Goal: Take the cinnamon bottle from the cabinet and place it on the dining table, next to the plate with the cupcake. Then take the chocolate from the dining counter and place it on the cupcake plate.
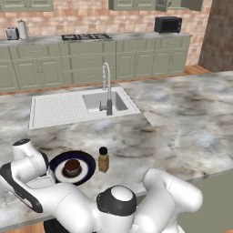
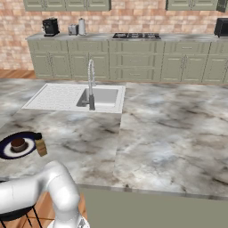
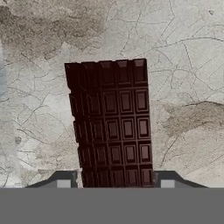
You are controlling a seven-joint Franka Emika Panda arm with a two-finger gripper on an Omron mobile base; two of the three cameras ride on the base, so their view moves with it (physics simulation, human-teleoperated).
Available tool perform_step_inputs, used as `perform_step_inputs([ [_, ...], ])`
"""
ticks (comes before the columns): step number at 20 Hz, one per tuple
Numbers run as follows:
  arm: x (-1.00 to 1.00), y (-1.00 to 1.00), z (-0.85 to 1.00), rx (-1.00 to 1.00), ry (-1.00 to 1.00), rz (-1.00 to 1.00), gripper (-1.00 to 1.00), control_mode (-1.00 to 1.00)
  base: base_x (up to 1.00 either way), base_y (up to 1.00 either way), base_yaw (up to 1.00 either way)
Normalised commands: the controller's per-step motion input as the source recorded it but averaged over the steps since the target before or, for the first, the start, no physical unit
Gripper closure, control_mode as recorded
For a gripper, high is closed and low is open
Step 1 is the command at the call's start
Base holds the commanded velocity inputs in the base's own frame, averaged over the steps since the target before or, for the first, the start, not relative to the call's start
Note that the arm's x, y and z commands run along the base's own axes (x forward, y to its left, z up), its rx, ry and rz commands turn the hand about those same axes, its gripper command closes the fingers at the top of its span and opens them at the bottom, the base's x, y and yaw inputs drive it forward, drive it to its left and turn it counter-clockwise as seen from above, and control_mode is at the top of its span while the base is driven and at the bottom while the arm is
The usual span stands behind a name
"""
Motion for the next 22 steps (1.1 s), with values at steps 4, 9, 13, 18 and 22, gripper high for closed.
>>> perform_step_inputs([
  [4, -0.10, -0.28, -0.11, 0.01, -0.01, 0.00, 1.00, -1.00, 0.00, 0.00, 0.00],
  [9, -0.20, -0.21, 0.22, 0.03, 0.00, 0.00, 1.00, -1.00, 0.00, 0.00, 0.00],
  [13, -0.11, -0.30, 0.68, 0.03, 0.00, 0.00, 1.00, -1.00, 0.00, 0.00, 0.00],
  [18, 0.00, -0.67, 0.47, 0.00, 0.00, 0.00, 1.00, -1.00, 0.00, 0.00, 0.00],
  [22, 0.05, -0.64, 0.00, -0.03, -0.01, 0.00, 1.00, -1.00, 0.00, 0.00, 0.00],
])
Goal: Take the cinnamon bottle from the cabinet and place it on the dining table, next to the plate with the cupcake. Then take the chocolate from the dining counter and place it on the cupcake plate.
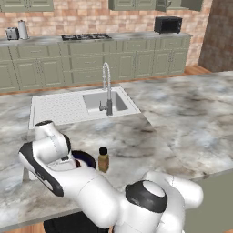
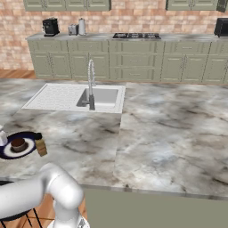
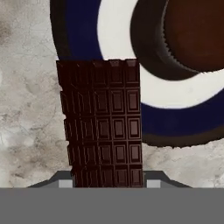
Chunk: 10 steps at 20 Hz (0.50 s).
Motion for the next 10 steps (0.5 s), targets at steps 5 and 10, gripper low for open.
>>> perform_step_inputs([
  [5, 0.03, -0.48, 0.00, -0.05, -0.06, 0.00, 1.00, -1.00, 0.00, 0.00, 0.00],
  [10, 0.23, -0.13, -0.02, -0.07, -0.06, 0.02, 1.00, -1.00, 0.00, 0.00, 0.00],
])
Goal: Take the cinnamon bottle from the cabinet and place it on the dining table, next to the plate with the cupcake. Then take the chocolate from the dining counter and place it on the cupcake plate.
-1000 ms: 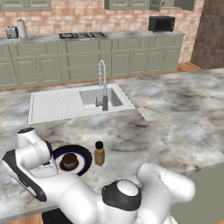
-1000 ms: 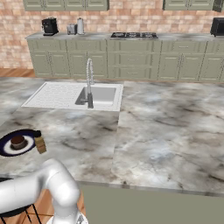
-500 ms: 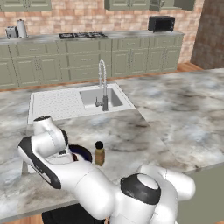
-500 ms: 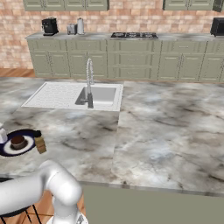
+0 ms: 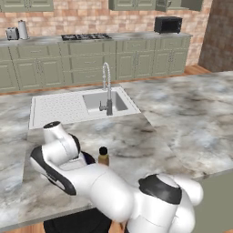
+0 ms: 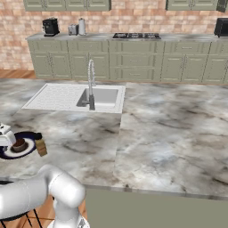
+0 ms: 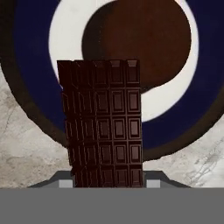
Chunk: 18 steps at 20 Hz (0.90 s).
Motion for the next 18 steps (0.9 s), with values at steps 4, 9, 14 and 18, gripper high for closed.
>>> perform_step_inputs([
  [4, 0.37, -0.04, -0.07, -0.05, -0.06, 0.02, 1.00, -1.00, 0.00, 0.00, 0.00],
  [9, 0.34, 0.02, -0.07, -0.04, -0.02, 0.01, 1.00, -1.00, 0.00, 0.00, 0.00],
  [14, 0.13, 0.11, -0.03, -0.03, 0.00, 0.04, 1.00, -1.00, 0.00, 0.00, 0.00],
  [18, 0.00, 0.30, 0.00, 0.00, 0.00, 0.06, 1.00, -1.00, 0.00, 0.00, 0.00],
])
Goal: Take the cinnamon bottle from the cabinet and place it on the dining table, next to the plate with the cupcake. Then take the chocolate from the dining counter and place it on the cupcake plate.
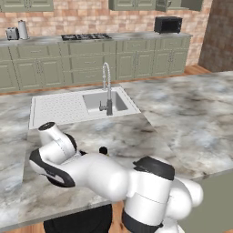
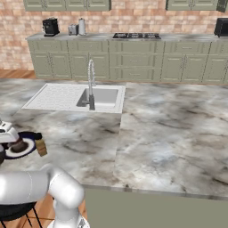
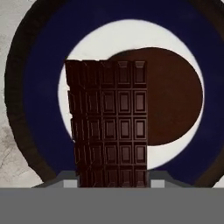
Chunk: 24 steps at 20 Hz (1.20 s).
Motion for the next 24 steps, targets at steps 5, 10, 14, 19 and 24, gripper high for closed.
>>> perform_step_inputs([
  [5, 0.02, 0.13, -0.03, 0.00, -0.01, 0.02, 1.00, -1.00, 0.00, 0.00, 0.00],
  [10, 0.10, 0.14, -0.21, -0.08, -0.03, 0.01, -1.00, -1.00, 0.00, 0.00, 0.00],
  [14, 0.07, -0.01, -0.14, -0.04, -0.01, 0.00, -1.00, -1.00, 0.00, 0.00, 0.00],
  [19, -0.03, -0.17, 0.01, 0.00, -0.05, 0.00, -1.00, -1.00, 0.00, 0.00, 0.00],
  [24, -0.16, -0.23, 0.33, 0.00, -0.02, 0.00, -1.00, -1.00, 0.00, 0.00, 0.00],
])
